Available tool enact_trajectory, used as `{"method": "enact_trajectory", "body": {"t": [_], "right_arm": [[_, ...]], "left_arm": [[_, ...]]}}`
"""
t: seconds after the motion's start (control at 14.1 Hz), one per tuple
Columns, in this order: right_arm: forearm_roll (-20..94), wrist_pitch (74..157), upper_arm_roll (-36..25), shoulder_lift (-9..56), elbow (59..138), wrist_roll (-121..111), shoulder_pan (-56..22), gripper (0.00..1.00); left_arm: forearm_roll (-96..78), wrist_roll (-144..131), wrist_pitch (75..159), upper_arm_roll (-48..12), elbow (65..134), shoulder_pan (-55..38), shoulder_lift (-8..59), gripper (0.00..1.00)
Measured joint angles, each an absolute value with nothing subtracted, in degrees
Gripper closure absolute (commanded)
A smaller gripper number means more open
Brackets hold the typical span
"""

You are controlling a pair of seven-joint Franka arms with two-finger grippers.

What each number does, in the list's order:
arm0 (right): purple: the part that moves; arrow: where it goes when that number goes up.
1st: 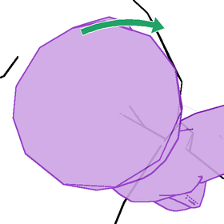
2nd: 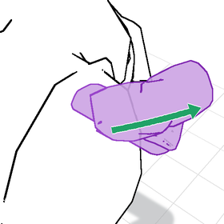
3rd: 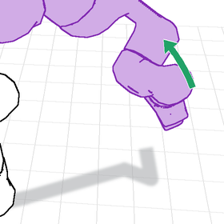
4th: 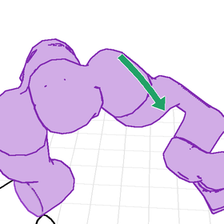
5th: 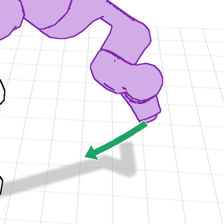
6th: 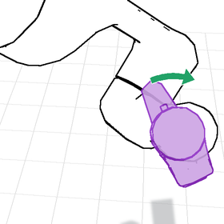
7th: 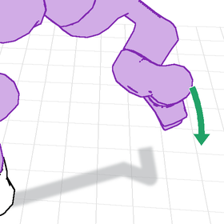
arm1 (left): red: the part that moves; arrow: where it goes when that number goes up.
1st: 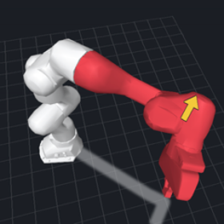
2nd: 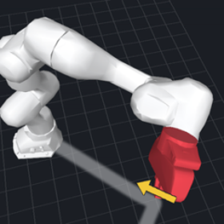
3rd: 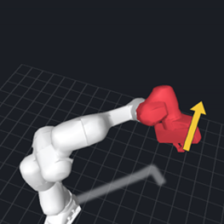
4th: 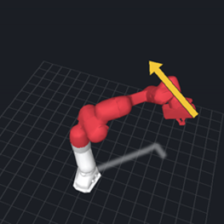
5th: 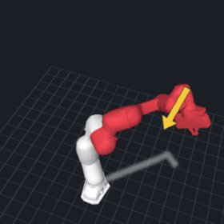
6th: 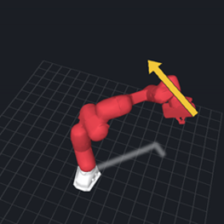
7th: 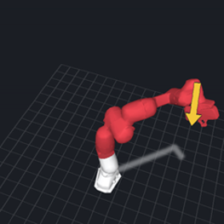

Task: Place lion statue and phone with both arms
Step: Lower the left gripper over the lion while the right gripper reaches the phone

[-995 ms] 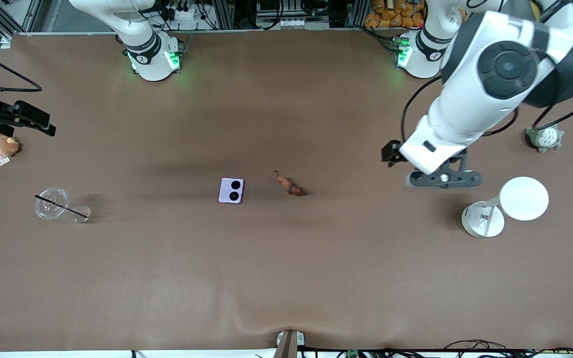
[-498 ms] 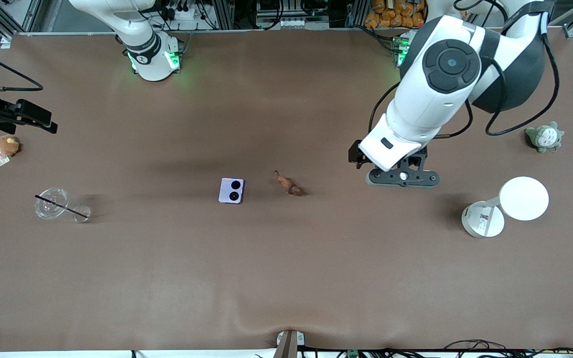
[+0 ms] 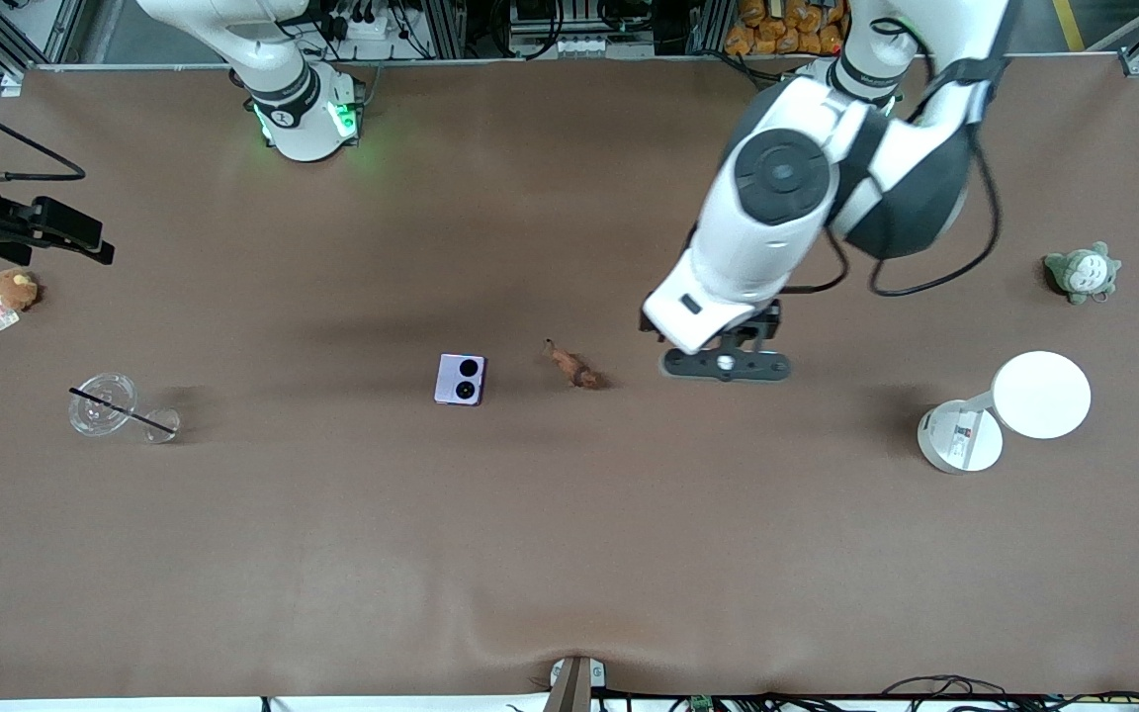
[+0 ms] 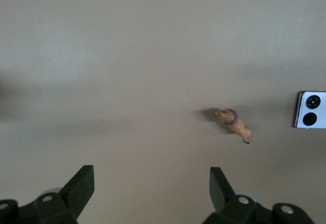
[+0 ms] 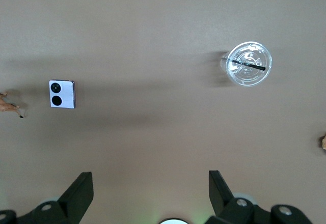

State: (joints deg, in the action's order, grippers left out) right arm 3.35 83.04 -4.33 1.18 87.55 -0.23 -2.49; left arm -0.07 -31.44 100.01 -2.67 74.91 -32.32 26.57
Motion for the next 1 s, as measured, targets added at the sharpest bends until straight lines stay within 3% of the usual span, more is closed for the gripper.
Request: {"method": "enact_trajectory", "body": {"t": [0.57, 1.0], "right_arm": [[3.37, 86.69, -4.41, 3.87, 87.55, -0.21, -2.34, 0.00], [3.44, 87.47, -4.30, 5.30, 87.55, -0.21, -2.52, 0.00]], "left_arm": [[-0.07, -52.09, 109.33, -2.61, 74.96, -42.15, 37.25, 0.00], [-0.07, -65.59, 115.37, -2.57, 74.82, -43.50, 43.19, 0.00]]}}
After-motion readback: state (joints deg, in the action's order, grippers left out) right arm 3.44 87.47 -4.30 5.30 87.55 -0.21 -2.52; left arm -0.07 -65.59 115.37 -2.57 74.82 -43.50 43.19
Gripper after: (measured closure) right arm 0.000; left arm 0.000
